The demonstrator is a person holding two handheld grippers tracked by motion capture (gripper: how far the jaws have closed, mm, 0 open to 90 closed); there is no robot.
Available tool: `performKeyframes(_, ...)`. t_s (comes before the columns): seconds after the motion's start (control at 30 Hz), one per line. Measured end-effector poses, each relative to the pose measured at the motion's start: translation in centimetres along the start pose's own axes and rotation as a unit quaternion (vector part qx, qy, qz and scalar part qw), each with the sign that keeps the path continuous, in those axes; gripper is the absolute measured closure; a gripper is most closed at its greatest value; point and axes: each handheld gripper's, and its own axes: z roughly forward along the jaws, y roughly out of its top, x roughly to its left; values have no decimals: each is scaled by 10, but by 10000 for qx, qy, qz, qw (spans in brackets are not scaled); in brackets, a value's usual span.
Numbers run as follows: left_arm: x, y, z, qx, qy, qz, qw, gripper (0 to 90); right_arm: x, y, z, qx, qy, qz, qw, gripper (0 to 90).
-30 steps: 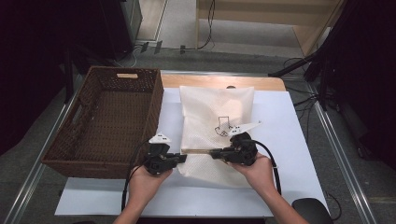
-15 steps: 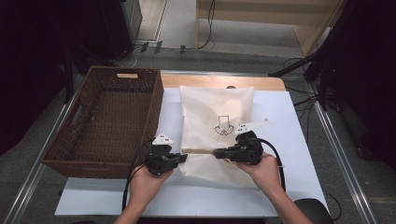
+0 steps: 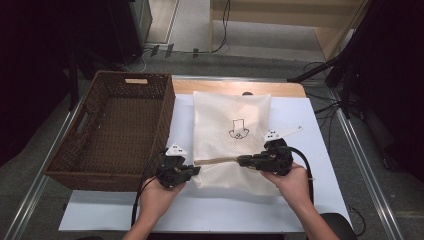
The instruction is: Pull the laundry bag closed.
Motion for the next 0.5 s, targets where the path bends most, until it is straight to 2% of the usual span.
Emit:
performKeyframes(0.37,4,0,3,37,-76,-52,10000,861,-5,0,-8,-74,-22,142,9999,879)
performKeyframes(0.5,2,1,5,34,-28,-56,10000,861,-7,-1,-11,-97,-50,185,9998,879)
